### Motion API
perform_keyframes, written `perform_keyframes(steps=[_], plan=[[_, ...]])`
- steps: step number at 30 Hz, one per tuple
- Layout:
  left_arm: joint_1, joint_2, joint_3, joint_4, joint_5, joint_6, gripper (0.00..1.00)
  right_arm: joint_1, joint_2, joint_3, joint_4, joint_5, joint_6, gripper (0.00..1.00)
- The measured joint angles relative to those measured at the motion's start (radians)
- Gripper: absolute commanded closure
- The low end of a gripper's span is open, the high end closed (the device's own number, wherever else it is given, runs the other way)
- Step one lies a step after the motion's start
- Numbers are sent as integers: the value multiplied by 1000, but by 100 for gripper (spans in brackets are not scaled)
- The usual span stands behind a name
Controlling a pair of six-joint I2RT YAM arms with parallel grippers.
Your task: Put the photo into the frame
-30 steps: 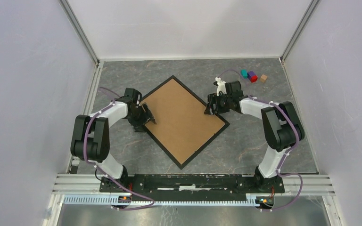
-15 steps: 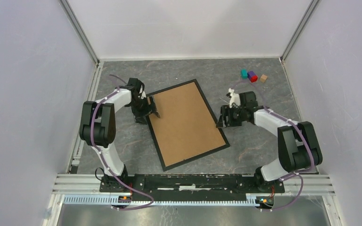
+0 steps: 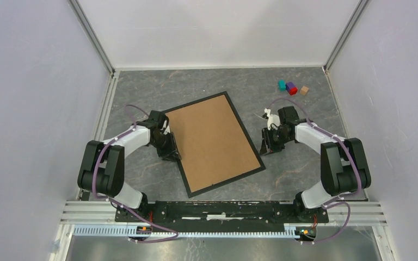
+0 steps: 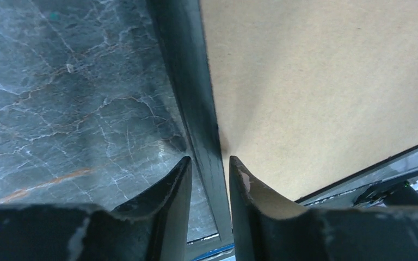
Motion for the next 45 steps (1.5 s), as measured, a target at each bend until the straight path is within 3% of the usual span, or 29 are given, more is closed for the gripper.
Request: perform_keyframes(steps=[17, 33, 39, 45], plan=[[2, 17, -39, 49, 6, -40, 67, 14, 109, 65, -19, -37, 11, 69], [-2, 17, -40, 50, 6, -62, 69, 92, 140, 128, -77, 61, 49, 81], [-7, -5, -68, 80, 3, -103, 69, 183, 44, 23, 31, 218, 179, 72], [-13, -40, -105, 116, -4, -163, 69, 357, -51, -105, 219, 492, 339, 58]])
